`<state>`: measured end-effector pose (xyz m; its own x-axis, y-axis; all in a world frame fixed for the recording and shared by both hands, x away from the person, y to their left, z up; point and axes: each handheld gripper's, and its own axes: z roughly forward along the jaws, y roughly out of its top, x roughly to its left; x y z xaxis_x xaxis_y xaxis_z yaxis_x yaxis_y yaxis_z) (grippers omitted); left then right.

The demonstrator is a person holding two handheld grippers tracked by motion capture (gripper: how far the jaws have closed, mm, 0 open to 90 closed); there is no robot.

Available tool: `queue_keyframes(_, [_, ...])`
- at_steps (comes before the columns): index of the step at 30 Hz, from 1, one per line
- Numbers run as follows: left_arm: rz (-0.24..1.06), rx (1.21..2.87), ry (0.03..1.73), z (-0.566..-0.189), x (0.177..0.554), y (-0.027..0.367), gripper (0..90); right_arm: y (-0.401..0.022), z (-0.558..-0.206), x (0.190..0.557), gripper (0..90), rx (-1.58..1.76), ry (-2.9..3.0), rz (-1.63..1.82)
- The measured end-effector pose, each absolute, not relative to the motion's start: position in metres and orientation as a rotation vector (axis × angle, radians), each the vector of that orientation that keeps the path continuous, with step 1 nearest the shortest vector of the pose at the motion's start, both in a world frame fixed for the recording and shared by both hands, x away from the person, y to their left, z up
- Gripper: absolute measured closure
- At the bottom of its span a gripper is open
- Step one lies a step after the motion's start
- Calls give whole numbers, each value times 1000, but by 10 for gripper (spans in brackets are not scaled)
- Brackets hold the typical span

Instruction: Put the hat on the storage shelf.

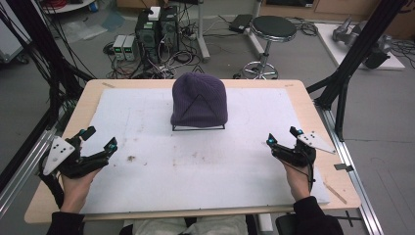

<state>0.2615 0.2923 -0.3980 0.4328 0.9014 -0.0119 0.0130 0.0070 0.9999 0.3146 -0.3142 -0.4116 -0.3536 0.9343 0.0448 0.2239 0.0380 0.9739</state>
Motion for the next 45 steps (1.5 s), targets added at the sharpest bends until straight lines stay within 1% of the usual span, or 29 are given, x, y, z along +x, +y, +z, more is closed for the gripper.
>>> queue_keyframes(6, [856, 1386, 946, -420, 260, 302, 186, -322, -431, 313, 120, 1254, 1667, 1344])
queue_keyframes(14, [844, 1398, 964, -430, 259, 304, 190, -322, -435, 310, 120, 1257, 1637, 1335])
queue_keyframes(45, [819, 1421, 982, -434, 261, 297, 194, -318, -440, 308, 120, 1248, 1674, 1307])
